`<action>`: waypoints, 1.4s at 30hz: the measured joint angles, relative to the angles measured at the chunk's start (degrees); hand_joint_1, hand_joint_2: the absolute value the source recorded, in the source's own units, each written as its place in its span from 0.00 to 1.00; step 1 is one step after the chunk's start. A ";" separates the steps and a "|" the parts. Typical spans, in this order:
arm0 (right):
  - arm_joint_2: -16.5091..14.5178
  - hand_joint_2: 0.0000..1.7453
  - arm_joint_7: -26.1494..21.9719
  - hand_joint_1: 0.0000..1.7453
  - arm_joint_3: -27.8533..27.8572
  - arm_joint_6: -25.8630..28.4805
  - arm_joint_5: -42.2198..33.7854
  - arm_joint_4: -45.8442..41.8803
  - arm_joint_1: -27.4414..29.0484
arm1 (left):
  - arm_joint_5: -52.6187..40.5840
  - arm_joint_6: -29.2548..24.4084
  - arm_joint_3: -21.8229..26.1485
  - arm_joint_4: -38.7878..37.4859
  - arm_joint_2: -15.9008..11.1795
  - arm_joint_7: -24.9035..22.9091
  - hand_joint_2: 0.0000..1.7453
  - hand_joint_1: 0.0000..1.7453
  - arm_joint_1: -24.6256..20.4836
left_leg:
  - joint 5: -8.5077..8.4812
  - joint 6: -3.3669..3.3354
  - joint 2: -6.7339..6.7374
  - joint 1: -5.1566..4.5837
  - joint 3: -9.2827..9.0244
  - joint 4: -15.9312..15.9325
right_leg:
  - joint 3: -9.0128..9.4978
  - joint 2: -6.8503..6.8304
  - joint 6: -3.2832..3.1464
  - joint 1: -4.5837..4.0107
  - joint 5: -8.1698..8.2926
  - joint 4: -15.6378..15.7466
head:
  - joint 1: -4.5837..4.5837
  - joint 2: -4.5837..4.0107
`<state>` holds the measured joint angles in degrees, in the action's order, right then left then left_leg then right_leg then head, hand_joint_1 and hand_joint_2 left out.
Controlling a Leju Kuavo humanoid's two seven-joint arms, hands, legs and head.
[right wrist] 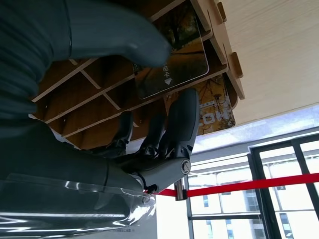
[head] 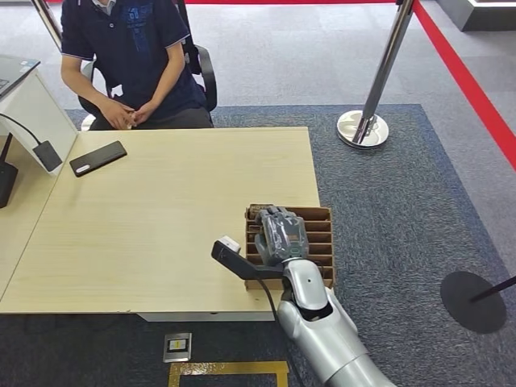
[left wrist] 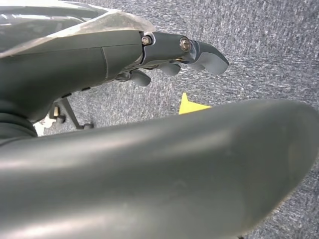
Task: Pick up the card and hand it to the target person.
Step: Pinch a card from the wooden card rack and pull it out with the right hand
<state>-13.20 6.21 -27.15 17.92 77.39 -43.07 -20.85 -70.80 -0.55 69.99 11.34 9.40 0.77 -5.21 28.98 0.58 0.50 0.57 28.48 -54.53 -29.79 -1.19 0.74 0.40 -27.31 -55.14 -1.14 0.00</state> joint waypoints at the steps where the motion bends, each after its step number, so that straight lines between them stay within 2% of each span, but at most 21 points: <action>1: 0.00 1.00 0.00 0.50 0.07 0.02 0.00 0.14 -0.03 | -0.02 0.00 0.00 0.00 0.01 0.00 0.00 0.00 0.00 | 0.00 0.00 0.00 0.00 0.00 0.00 | 0.00 0.00 0.00 0.00 0.00 0.00 | 0.00 0.00; 21: 0.00 1.00 0.13 0.53 1.09 0.15 0.08 1.37 -0.25 | -0.69 0.00 -0.02 -0.02 0.07 0.02 0.00 0.00 0.02 | 0.00 0.00 0.00 0.00 0.00 0.00 | 0.00 0.00 0.00 0.00 0.00 0.00 | 0.00 0.00; 23: 0.00 1.00 0.13 0.58 1.17 0.16 0.09 1.37 -0.25 | -0.70 0.00 -0.02 -0.02 0.07 0.02 0.00 0.00 0.01 | 0.00 0.00 0.00 0.00 0.00 0.00 | 0.00 0.00 0.00 0.00 0.00 0.00 | 0.00 0.00; 27: 0.00 1.00 0.13 0.76 1.30 0.33 0.18 1.36 -0.26 | -0.74 0.00 -0.02 -0.02 0.07 0.02 0.00 0.00 0.01 | 0.00 0.00 0.00 0.00 -0.01 0.00 | 0.00 0.00 0.00 0.00 0.00 0.00 | 0.00 0.00; 31: -0.05 1.00 0.07 0.82 1.52 0.75 0.29 1.34 -0.24 | -0.84 0.00 -0.02 -0.02 0.07 0.02 0.00 0.00 0.01 | 0.00 0.00 0.00 0.00 -0.01 0.00 | 0.00 0.00 0.00 0.00 0.00 0.00 | 0.01 0.00; 35: -0.04 1.00 -0.02 0.99 1.64 0.91 0.32 1.36 -0.22 | -0.85 0.00 -0.02 -0.02 0.07 0.02 0.00 0.00 0.01 | 0.00 0.00 0.00 0.00 -0.02 0.00 | 0.00 0.00 0.00 0.00 0.00 0.00 | 0.00 0.00; 42: -0.04 1.00 -0.85 1.00 1.94 1.24 0.58 1.39 -0.17 | -0.84 0.00 -0.02 -0.02 0.07 0.03 0.00 0.00 0.01 | 0.00 0.00 0.00 0.00 -0.02 0.00 | 0.00 0.00 0.00 0.00 0.01 0.00 | 0.00 0.00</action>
<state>-13.25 5.36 -25.21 19.16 77.97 -41.68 -21.02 -71.64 -0.55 69.96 11.32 9.46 0.79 -5.20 28.98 0.58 0.50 0.57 28.46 -54.54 -29.78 -1.19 0.74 0.40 -27.30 -55.14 -1.14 0.00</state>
